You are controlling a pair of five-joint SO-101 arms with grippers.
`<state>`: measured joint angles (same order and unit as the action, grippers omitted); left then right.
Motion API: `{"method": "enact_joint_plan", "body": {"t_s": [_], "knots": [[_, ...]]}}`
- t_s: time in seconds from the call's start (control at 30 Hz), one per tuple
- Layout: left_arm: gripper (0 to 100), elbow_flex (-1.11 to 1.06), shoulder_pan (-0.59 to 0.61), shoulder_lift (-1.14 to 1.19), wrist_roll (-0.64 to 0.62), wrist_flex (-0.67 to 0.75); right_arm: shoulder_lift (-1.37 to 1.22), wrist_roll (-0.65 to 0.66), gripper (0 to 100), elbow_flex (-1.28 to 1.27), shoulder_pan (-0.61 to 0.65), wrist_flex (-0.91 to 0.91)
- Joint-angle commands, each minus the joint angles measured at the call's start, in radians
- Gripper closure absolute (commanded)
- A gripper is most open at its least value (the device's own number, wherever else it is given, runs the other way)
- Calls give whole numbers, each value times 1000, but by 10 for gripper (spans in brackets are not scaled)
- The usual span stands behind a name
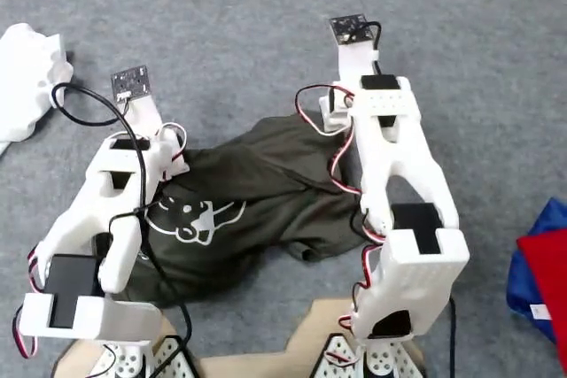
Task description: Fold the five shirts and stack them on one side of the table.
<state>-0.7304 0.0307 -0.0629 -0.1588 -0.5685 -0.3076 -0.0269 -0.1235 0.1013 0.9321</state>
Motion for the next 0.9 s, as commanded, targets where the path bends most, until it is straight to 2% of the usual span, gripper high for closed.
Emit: {"method": "enact_joint_plan", "body": {"t_s": [0.0,0.3,0.53,0.87], "knots": [[981,49,-12,-4,2,-5,15,0,894,30,-30,-12],[981,66,-6,-2,3,-54,50,-43,896,30,-47,21],[981,66,-6,-2,3,-54,56,-114,896,41,-4,72],[981,69,-6,-2,3,-54,48,-120,896,59,54,100]]}}
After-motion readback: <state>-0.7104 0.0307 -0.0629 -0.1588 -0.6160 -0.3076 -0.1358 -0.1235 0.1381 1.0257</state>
